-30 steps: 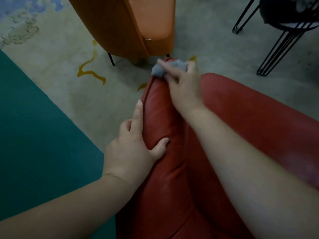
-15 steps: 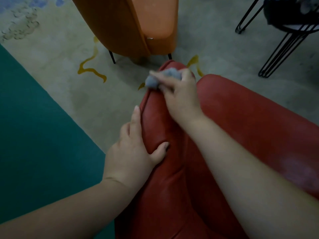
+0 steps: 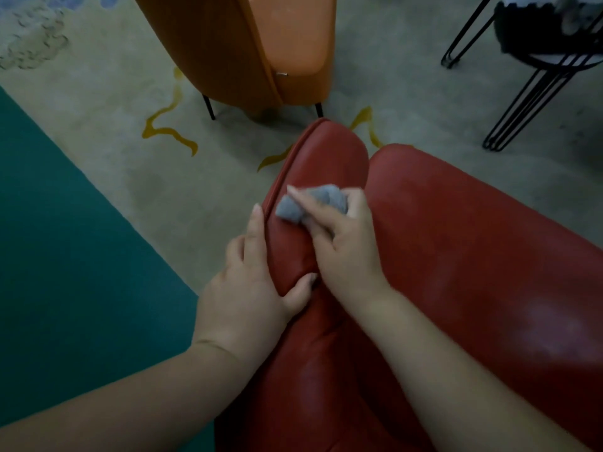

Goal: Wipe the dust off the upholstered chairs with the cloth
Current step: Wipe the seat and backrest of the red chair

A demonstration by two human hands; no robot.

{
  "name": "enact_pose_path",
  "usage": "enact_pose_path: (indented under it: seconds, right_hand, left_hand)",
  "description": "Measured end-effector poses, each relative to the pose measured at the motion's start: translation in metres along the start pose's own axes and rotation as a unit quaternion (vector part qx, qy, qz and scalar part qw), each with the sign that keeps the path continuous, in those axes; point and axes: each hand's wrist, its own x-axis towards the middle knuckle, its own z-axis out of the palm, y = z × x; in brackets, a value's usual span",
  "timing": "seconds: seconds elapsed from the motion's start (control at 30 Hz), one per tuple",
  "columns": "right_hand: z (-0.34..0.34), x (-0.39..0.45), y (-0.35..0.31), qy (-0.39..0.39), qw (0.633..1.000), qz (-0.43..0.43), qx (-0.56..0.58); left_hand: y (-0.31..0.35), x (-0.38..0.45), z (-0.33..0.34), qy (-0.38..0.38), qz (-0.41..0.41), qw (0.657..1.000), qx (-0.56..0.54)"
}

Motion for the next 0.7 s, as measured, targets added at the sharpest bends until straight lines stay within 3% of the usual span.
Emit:
enact_pose_path:
  seconds: [0.27, 0.7]
  right_hand:
    - [0.004, 0.083, 0.024, 0.005, 0.995, 0.100, 0.025]
    - [-0.027, -0.082, -0.009, -0.073, 0.969, 0.210, 0.104]
  left_hand:
    - [-0.002, 0.000, 0.004, 0.006, 0.003, 1.000, 0.001]
    - [-0.006, 0.002, 0.004, -0.002, 0.011, 0.999, -0.039]
